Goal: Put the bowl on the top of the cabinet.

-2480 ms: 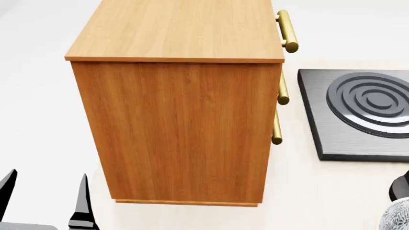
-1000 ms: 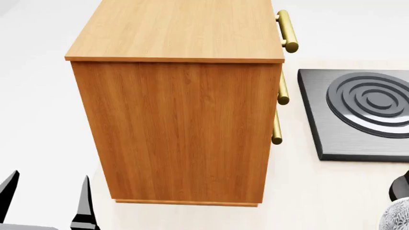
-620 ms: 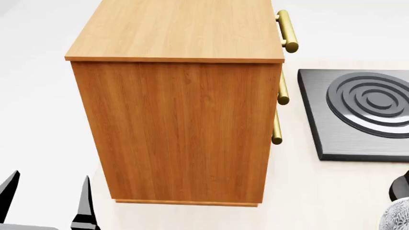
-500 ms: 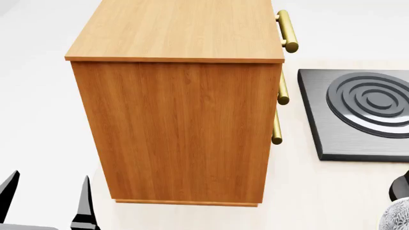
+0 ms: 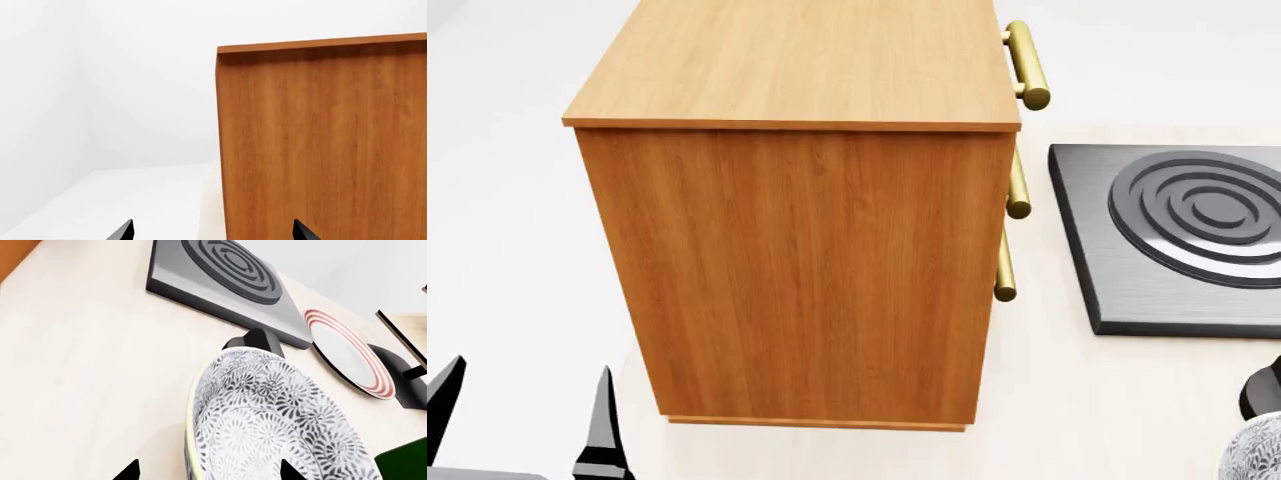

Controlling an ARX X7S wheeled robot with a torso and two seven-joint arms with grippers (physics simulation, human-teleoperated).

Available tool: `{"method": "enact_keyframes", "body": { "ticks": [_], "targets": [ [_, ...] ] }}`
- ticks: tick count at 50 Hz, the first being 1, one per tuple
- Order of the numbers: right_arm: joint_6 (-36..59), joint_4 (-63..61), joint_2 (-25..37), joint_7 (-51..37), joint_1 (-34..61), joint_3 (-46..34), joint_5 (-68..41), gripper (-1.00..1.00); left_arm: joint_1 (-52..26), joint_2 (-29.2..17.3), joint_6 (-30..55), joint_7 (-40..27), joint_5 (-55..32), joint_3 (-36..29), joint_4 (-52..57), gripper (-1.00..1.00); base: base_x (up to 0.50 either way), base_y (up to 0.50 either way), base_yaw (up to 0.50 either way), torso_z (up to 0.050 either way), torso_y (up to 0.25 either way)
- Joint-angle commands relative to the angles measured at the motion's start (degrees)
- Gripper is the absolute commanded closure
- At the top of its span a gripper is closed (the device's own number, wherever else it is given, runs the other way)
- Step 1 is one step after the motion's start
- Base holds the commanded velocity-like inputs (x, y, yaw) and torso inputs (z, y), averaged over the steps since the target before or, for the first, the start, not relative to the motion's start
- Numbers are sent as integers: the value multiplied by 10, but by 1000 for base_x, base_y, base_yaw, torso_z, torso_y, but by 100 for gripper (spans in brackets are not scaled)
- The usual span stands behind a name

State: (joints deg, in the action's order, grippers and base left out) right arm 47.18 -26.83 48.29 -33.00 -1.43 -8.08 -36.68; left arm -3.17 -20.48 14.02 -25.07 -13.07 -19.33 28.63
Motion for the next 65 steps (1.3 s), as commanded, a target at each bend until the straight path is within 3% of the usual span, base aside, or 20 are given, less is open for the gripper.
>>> {"method": "enact_keyframes", "body": {
  "ticks": [1, 12, 13, 33, 43, 65],
  "targets": [
    [-5, 6, -1, 0, -2, 1, 2, -100, 0, -2, 3, -2, -1, -2, 5, -100, 0, 0, 0, 0, 0],
    [-7, 6, 0, 2, -2, 0, 2, -100, 1, -3, -1, -5, 2, -3, 1, -100, 0, 0, 0, 0, 0],
    [-4, 6, 0, -1, 1, -7, 8, 100, 1, -3, -2, -5, 2, -3, 0, -100, 0, 0, 0, 0, 0],
    [14, -43, 13, -9, 18, 3, -5, 100, -2, -4, -6, -7, 0, -5, -8, -100, 0, 0, 0, 0, 0],
    [144, -131, 25, -33, 151, 21, -96, 100, 0, -6, -5, -9, -2, -5, -7, -100, 0, 0, 0, 0, 0],
    [369, -162, -45, -125, 463, 41, -306, 100, 1, -8, -14, -10, -7, -4, -15, -100, 0, 0, 0, 0, 0]
  ]
}}
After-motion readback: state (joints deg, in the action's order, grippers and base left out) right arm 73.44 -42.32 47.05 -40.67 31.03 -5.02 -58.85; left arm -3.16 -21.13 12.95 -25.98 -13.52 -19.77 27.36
